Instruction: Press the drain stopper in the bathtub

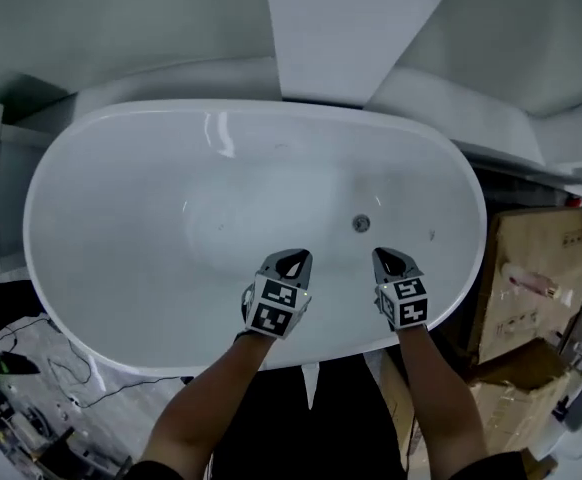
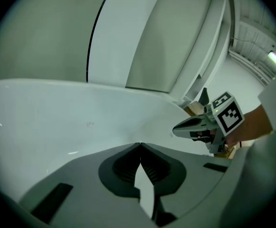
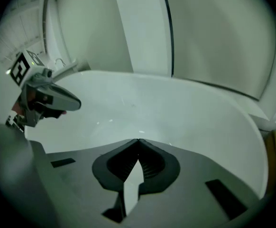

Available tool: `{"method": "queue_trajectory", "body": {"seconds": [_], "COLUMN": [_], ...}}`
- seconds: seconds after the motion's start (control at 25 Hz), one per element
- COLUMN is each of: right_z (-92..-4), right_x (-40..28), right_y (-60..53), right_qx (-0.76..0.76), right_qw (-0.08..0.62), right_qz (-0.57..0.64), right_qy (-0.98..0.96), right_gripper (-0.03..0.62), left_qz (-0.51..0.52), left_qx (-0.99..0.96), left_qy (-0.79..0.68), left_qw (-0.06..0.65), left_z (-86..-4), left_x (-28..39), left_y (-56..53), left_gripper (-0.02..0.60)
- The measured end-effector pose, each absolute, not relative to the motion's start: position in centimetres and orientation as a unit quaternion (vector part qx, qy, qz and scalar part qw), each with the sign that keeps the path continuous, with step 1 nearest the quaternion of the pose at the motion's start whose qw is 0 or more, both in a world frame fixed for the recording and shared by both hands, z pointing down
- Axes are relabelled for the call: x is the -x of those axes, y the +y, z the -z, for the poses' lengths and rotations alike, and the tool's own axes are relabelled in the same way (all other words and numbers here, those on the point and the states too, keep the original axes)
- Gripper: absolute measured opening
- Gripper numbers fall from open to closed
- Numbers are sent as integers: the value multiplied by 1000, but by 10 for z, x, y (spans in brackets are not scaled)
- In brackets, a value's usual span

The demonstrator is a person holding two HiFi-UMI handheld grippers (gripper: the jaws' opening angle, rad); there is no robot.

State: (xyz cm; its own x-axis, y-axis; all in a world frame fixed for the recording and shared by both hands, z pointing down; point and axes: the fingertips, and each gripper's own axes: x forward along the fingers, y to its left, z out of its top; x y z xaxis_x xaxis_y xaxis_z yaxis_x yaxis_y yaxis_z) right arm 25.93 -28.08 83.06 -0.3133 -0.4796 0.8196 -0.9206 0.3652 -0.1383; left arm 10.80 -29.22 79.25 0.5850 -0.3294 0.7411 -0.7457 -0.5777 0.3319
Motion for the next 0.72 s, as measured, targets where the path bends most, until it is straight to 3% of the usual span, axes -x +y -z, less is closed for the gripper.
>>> {"method": "queue_trajectory", "body": {"seconds": [0.28, 0.72], "right_z": [-629, -485], "right_x": [-227, -218], "right_y": [-247, -218], "right_qx": [-517, -515], "right_qw": [233, 138], "right_qz": [-291, -249], "right_qy": [-770, -809], "right_gripper": [14, 14], "left_qz": [-274, -231], "left_qx": [-843, -849], "left_qy": [-360, -415], "left_qw": [290, 234], "left_z": [-638, -499], "left_x": [-57, -34], "left_y": [-269, -230], "left_gripper": [14, 14]}}
